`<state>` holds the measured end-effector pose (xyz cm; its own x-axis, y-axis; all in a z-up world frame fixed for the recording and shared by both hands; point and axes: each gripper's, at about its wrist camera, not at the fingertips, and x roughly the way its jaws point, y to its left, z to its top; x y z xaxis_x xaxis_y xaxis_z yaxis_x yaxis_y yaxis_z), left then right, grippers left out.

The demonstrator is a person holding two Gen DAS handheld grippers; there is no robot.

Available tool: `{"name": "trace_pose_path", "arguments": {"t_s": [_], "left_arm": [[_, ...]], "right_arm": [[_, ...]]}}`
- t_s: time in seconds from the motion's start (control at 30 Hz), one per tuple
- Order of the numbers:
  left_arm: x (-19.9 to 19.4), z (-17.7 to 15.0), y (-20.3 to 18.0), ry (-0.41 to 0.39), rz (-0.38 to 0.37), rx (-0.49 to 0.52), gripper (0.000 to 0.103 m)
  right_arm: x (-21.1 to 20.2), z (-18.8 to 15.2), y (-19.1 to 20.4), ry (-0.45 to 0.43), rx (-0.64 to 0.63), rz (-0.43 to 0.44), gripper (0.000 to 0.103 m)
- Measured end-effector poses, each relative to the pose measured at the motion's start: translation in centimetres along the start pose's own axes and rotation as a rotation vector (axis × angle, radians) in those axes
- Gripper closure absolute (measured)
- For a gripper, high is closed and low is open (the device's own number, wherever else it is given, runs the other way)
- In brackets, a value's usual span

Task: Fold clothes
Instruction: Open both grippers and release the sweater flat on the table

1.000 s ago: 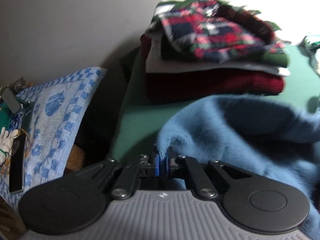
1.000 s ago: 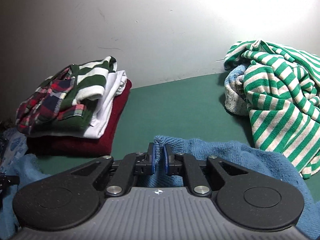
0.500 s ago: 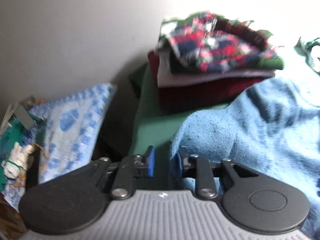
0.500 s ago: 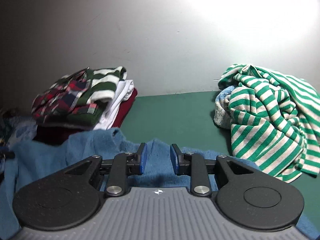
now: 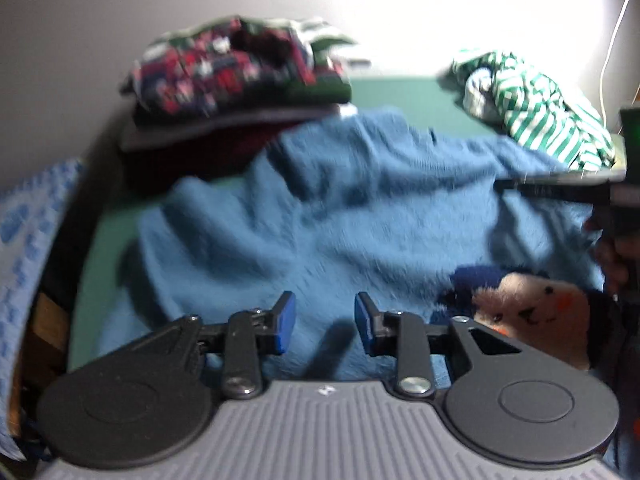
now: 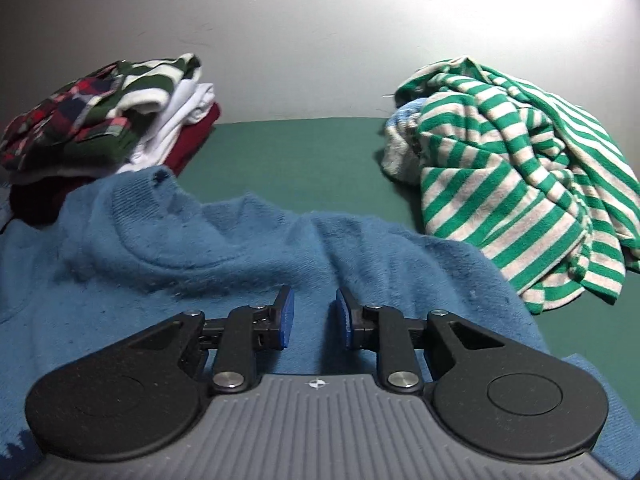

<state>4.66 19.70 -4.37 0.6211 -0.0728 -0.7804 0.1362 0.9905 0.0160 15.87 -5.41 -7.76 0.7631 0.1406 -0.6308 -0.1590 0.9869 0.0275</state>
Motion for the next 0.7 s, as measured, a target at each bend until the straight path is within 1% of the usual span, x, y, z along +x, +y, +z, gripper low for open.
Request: {"name": "trace_pose_path", "arguments": {"t_s": [0.03,0.07,0.1,0.23,0.3,0.37,0.43,0.47,0.57,0.6,0.67,0.7], "left_arm": [[0.6,-0.3,-0.3,0.015,0.025,0.005,0.07],[1.0,-0.7,-0.4,0.035,0.042,0.0,0.069],[0.7,-1.1,-0.4,0.025,0.04,-0.012,0.067],[-0.2,-1.9,-0.1,0.027,0.04,-0.02,0.066],[-0.6,-2.1,-0.2,0.025,0.053,-0.004,0.066],[-0.8,-2.2,-0.2,0.029,0.066,-0.008,0.065],[-1.1,-2.5,-0.3,0.031,0.079,-0.011,0.065],[-1.3,-2.8,-0.6,0.028,0.09,0.001,0.065],[-2.1,-3.9,-1.5,0.019,0.113,0.034,0.06],[-2.5,-4.3,-1.7,0.021,0.113,0.042,0.057],[-3.5,-5.2,-2.0,0.022,0.111,0.049,0.057],[-4.0,-5.7,-2.2,0.019,0.11,0.048,0.057]], "right_arm": [[0.3,0.0,-0.4,-0.011,-0.006,-0.028,0.091],[0.5,0.0,-0.8,-0.023,-0.013,-0.057,0.097],[0.6,0.1,-1.2,-0.025,-0.006,-0.061,0.102],[0.4,0.0,-2.0,-0.02,-0.014,-0.075,0.103],[-0.2,0.0,-2.1,-0.002,-0.02,-0.081,0.103],[-1.8,-0.2,-2.2,-0.003,-0.008,-0.072,0.103],[-4.9,-1.0,-2.8,-0.03,0.032,0.0,0.08],[-6.4,-1.4,-3.1,-0.044,0.053,0.037,0.077],[-10.7,-4.0,-2.9,-0.049,0.021,0.103,0.075],[-12.1,-5.0,-2.8,-0.049,0.009,0.112,0.072],[-14.5,-6.9,-2.9,-0.048,-0.008,0.107,0.069],[-15.7,-7.9,-2.9,-0.048,-0.016,0.105,0.065]]}}
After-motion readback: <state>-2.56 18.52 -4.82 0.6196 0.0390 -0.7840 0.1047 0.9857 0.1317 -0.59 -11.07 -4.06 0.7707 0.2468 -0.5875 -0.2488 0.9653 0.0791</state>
